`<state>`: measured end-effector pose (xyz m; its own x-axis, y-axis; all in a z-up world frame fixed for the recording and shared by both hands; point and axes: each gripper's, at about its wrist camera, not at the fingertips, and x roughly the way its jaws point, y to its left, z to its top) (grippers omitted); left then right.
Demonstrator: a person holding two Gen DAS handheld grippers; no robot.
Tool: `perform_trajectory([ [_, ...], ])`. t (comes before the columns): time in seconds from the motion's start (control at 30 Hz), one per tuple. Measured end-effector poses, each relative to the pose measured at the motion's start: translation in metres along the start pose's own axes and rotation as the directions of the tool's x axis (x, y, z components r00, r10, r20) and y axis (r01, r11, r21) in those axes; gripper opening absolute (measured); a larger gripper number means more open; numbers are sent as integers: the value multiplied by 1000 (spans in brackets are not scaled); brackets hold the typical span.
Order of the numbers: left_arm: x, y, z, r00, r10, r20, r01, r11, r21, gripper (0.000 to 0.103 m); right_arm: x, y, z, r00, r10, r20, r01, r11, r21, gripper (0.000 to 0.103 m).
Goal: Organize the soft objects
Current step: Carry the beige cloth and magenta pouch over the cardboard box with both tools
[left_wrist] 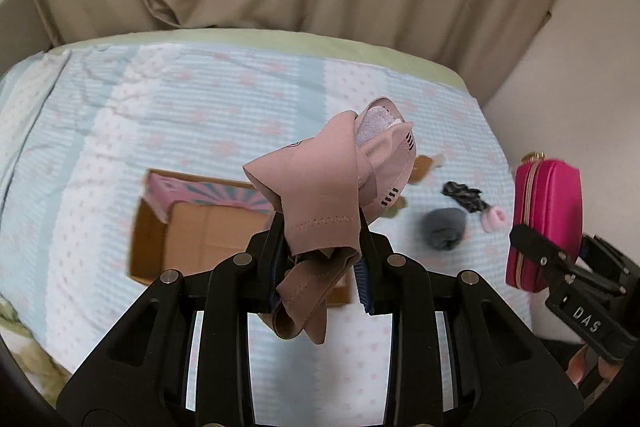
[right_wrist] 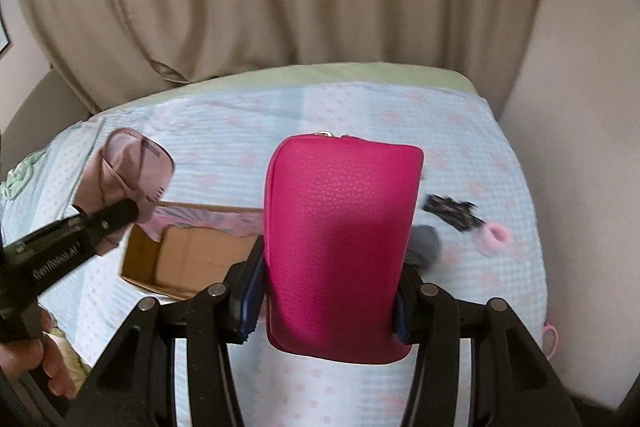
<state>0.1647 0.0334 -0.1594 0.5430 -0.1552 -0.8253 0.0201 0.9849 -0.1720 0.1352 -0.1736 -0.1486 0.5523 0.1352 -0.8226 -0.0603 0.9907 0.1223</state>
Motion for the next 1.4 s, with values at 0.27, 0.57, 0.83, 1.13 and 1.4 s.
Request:
perform_trajectory([
  [0.27,8,109,17,999,13,-39,-13,1000,2,26,46,108,15,996,45,-75,-45,999,12,47],
  [0.57,80,187,8,980,49,-195,-44,999,31,26,133,163,-2,967,71,-244,-62,997,46,47],
  [0.83,152,189,-13,940,58,-336,-39,997,61,26,195,150,-10,914,64,-400,-33,996,85,47],
  [1.13,230,189,-35,881,110,-460,-66,992,112,26,283,128,-24,840,106,-533,-38,990,136,47],
  [1.4,260,179,-48,856,156,-493,-63,978,200,46,318,122,-32,806,133,-576,-25,981,191,50],
])
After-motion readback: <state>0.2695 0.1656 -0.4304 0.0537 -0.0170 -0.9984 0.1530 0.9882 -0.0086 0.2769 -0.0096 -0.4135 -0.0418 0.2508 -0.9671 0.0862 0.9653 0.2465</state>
